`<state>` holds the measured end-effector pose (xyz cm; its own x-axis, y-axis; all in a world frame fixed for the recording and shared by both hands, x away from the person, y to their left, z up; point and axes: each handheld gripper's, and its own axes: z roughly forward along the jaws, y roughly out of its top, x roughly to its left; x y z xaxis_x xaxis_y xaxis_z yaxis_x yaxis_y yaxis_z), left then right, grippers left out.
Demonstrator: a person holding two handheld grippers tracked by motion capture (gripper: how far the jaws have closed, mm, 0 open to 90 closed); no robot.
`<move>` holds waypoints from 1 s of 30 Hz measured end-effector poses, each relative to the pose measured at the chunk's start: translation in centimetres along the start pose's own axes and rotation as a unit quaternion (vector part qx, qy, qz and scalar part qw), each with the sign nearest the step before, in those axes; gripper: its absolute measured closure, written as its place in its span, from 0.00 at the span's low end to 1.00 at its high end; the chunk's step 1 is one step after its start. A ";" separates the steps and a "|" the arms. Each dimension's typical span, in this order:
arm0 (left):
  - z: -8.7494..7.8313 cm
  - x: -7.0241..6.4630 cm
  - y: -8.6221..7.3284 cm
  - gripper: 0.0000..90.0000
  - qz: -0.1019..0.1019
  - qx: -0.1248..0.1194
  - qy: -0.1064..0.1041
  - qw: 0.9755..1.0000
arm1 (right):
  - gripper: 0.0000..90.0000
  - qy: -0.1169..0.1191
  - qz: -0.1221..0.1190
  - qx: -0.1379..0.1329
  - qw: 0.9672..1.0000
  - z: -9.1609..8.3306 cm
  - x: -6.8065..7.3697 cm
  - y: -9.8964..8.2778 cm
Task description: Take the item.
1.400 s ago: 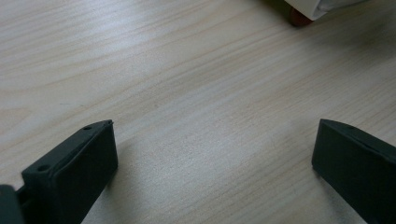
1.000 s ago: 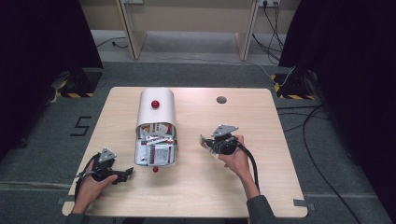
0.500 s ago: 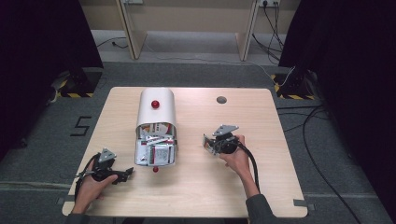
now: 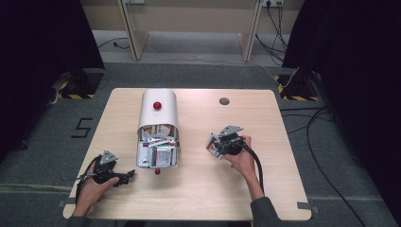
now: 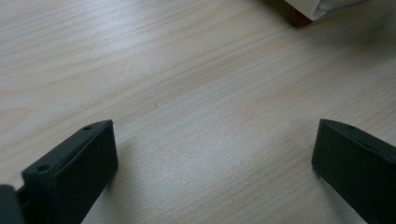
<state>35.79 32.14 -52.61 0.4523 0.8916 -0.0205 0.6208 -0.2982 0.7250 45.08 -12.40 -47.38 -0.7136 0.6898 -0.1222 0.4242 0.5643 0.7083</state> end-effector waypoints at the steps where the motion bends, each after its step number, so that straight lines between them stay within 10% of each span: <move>1: 0.0 0.0 0.0 0.00 0.000 0.000 0.000 1.000 | 0.75 -0.003 0.000 -0.001 1.000 0.0 -0.1 0.0; 18: 0.0 0.0 0.0 0.00 0.000 0.000 0.000 1.000 | 0.70 -0.012 0.012 -0.013 1.000 -0.8 -0.5 -0.2; 30: 0.0 0.0 0.0 0.00 0.000 0.000 0.000 1.000 | 0.46 -0.037 0.058 -0.031 0.997 -3.1 -0.9 -1.3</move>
<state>35.79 32.14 -52.61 0.4523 0.8916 -0.0208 0.6209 -0.2981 0.7250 43.43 -15.16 -46.09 -0.6179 0.7815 -0.0861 0.4652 0.4517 0.7613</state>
